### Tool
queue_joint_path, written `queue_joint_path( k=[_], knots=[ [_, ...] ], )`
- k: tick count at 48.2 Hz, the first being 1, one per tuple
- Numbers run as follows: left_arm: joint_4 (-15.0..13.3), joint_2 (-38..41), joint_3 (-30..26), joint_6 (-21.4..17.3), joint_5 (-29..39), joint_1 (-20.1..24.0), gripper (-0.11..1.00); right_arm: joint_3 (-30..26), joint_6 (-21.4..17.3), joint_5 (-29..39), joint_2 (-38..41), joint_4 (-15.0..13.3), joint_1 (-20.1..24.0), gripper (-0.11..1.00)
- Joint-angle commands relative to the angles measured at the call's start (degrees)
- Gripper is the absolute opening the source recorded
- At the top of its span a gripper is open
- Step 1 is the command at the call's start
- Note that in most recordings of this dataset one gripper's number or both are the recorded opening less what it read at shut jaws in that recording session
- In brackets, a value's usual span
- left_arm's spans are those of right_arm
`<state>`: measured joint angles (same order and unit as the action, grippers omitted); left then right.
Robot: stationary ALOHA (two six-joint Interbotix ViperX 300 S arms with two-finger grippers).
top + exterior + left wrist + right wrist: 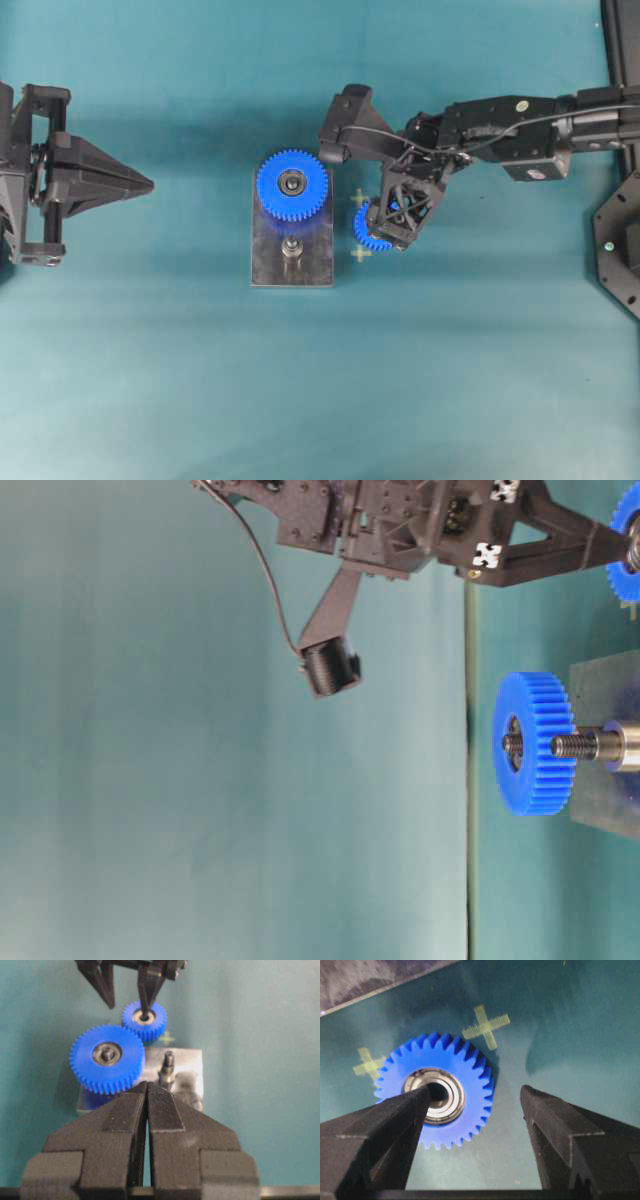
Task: Fit the small gear onto the shaft.
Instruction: 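Lift the small blue gear and carry it toward the empty shaft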
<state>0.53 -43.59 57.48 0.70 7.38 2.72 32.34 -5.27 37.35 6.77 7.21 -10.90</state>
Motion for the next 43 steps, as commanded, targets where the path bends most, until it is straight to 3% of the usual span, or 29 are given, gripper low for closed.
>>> queue_joint_path(
  k=[1,24,27,34,43],
  knots=[
    [0.1,-0.1,-0.7,0.1,-0.3,0.1,0.00,-1.0,-0.4,0.6,-0.2,-0.4,-0.2,0.80],
    [0.1,-0.3,-0.4,0.2,-0.3,0.1,0.00,-1.2,-0.9,2.4,1.8,-1.2,-0.2,0.74],
    [0.1,-0.3,-0.2,0.2,-0.3,0.1,0.00,-1.3,-0.9,2.3,1.8,-1.2,-0.1,0.66],
    [0.1,-0.3,0.5,0.3,-0.2,0.1,0.00,-1.4,-0.9,2.4,1.6,-1.2,0.0,0.34],
    [0.1,-0.3,1.0,0.6,-0.2,0.1,0.00,-3.1,-1.2,2.8,-0.5,-0.9,0.3,0.35]
  ],
)
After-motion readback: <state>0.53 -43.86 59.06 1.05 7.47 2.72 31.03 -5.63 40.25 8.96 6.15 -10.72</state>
